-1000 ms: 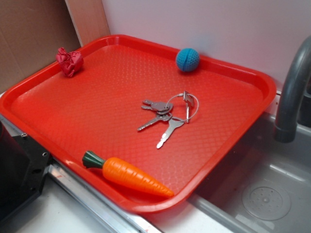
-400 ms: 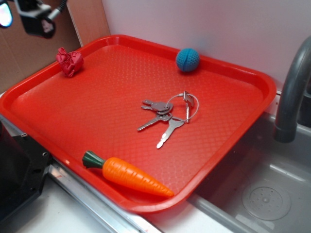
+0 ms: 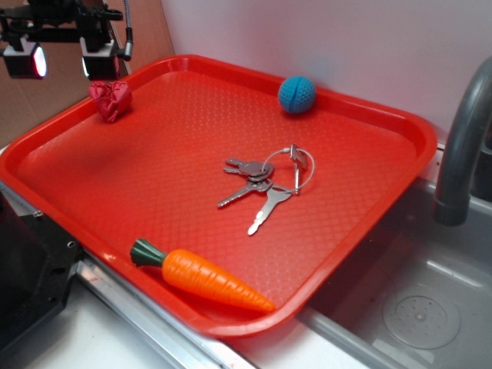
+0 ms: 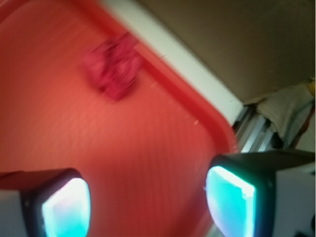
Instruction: Grab the red paper.
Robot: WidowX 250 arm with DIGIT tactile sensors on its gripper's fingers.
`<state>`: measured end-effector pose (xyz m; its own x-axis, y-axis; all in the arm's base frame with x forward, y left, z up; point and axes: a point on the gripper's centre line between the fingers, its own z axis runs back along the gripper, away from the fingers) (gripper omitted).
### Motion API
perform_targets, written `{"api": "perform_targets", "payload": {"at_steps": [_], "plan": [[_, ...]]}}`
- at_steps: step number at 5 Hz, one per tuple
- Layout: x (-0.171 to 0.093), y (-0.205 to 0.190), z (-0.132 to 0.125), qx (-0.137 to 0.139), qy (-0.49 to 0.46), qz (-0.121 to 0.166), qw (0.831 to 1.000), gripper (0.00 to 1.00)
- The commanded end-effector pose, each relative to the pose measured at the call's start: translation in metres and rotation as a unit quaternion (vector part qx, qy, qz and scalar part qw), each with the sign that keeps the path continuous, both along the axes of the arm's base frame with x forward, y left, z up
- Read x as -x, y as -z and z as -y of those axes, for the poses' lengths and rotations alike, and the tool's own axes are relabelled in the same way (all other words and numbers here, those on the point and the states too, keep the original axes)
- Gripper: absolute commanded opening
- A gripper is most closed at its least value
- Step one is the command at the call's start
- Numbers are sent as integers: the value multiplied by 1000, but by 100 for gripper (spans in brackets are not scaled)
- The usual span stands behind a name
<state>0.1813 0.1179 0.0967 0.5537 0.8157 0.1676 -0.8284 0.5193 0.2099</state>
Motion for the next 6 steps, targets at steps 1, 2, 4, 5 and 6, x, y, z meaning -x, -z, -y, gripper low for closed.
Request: {"api": "perform_targets", "payload": {"at_steps": [1, 2, 4, 5, 6], "plan": [[4, -6, -18, -7, 6, 63, 998, 100], [4, -6, -18, -7, 6, 63, 998, 100], [4, -6, -18, -7, 6, 63, 998, 100], [-2, 4, -24, 1, -5, 109, 994, 100], [-6, 11, -18, 6, -18, 155, 988, 100]]}}
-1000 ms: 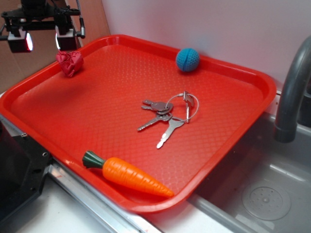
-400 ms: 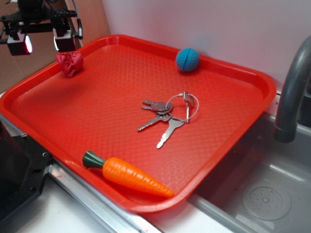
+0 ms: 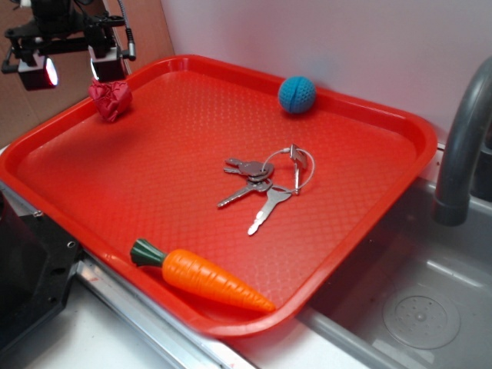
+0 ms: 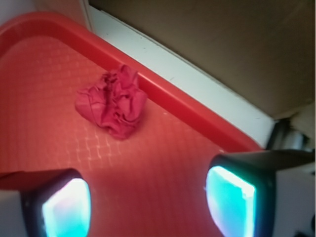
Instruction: Grab the red paper.
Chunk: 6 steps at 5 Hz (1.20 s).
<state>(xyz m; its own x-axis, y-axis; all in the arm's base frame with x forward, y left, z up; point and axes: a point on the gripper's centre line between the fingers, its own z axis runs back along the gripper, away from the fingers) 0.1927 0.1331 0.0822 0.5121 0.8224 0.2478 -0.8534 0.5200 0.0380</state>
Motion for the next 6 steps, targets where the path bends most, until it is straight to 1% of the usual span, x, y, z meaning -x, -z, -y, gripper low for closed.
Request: {"api": "perform_targets", "payload": {"at_steps": [1, 2, 3, 4, 5, 6], "plan": [[-2, 0, -1, 0, -20, 87, 996, 100], [-10, 3, -2, 10, -28, 77, 997, 100], [-16, 4, -2, 13, -34, 76, 996, 100], [-25, 8, -6, 25, -34, 80, 996, 100], [-30, 12, -8, 19, -30, 79, 996, 100], [-33, 18, -15, 6, -37, 75, 997, 100]]}}
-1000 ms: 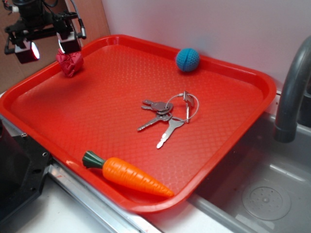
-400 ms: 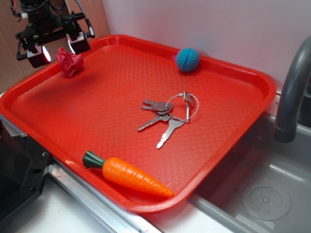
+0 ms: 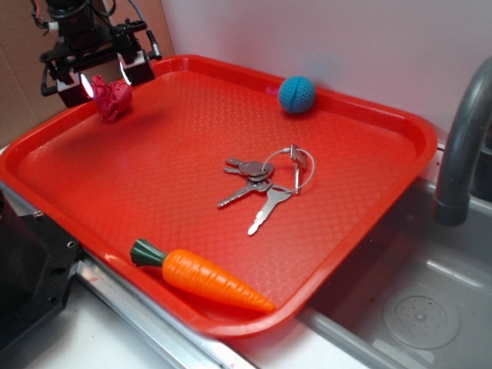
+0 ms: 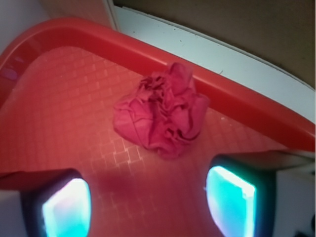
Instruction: Grab the red paper.
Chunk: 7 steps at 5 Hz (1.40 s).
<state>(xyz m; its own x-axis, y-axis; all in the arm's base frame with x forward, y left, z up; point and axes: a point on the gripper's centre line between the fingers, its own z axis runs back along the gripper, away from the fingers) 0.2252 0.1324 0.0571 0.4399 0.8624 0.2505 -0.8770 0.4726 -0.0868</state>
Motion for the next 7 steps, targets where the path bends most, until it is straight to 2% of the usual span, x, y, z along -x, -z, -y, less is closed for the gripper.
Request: {"api": "perform_targets", "payload": {"at_steps": [1, 4, 7], "plan": [[-3, 1, -22, -23, -19, 13, 999, 100], [-12, 5, -47, -38, -38, 4, 999, 100], [-18, 15, -54, -51, -41, -15, 998, 100]]}}
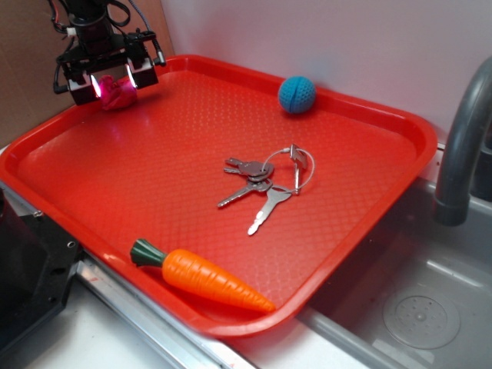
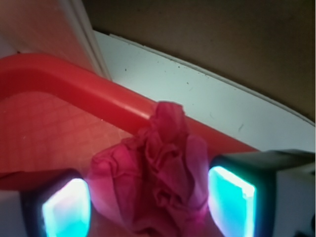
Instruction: Grab the red paper.
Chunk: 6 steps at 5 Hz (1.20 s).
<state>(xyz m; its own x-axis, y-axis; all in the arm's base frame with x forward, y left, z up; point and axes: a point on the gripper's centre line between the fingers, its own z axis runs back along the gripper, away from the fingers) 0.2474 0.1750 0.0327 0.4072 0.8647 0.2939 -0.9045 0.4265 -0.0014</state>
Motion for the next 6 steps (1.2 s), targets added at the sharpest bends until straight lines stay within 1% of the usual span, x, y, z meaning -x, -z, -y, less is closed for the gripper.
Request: {"api": "perform_targets", "payload": {"at_steps": [1, 2, 4, 5, 6], "plan": [[4, -7, -15, -15, -22, 8, 1000, 89], [5, -5, -14, -19, -24, 2, 1000, 0], [9, -2, -9, -20, -21, -4, 1000, 0], [13, -3, -4, -13, -12, -10, 1000, 0], [26, -32, 16, 15, 35, -23, 999, 0]]}}
